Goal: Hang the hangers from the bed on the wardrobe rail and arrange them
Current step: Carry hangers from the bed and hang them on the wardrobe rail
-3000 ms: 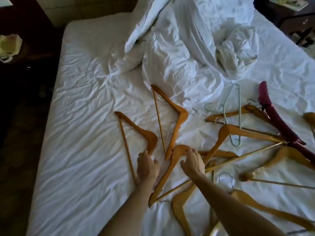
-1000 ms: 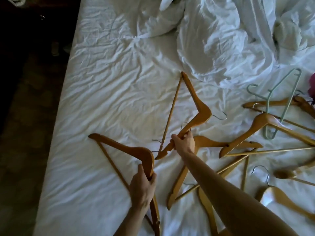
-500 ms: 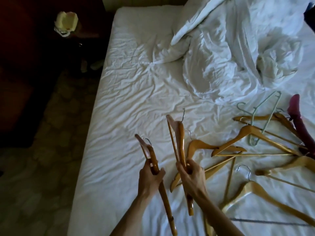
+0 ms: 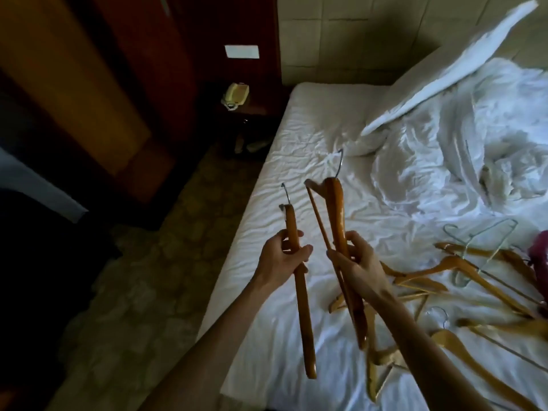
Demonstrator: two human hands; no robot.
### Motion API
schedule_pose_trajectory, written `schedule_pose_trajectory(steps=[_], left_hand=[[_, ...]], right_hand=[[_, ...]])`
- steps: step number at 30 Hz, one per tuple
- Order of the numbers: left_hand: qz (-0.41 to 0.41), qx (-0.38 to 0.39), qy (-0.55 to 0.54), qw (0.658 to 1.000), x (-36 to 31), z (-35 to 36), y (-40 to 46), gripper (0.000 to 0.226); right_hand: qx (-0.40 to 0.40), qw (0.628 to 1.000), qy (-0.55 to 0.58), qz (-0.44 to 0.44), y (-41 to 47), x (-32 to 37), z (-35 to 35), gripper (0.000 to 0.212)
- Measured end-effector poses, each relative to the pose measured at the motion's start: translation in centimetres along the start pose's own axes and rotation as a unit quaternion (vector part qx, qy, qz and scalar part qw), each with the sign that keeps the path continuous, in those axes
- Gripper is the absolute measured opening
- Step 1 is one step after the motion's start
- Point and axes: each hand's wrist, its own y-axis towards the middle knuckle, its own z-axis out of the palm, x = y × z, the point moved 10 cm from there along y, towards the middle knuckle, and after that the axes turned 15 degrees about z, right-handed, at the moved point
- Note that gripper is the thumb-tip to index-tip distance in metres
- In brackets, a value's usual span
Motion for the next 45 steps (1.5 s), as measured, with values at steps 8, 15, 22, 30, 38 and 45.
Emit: schedule_pose_trajectory(steps=[8,15,22,30,38,45], left_hand=[[-0.003,-0.255,0.042,0.966,-7.7,-14.4,-14.6,0.014],[0.020,-0.463,0.056,0.884,-10.1,-28.0,-34.7,0.028],[-0.016,-0.609,0.057,0.791,-5.3,-36.8,-56.6,0.023],[-0.060,-0.669,0.087,0.736,1.9,-49.1,-74.1,0.013],[-0.107,-0.691,0.033,0.714,9.5,-60.1,-83.0,0.015],[-0.102,-0.680,0.028,0.726,13.6,-74.1,-83.1,0.009]], right_hand=[[0.166,0.977,-0.055,-0.126,-8.1,10.1,12.4,0.008],[0.382,0.896,-0.111,-0.198,-20.4,13.8,29.8,0.017],[0.518,0.806,-0.209,-0.195,-35.9,10.2,49.4,0.014],[0.565,0.754,-0.261,-0.210,-50.8,7.4,68.8,0.010],[0.551,0.752,-0.295,-0.209,-56.6,7.2,84.3,0.012],[0.543,0.752,-0.313,-0.203,-55.7,10.0,98.1,0.015]])
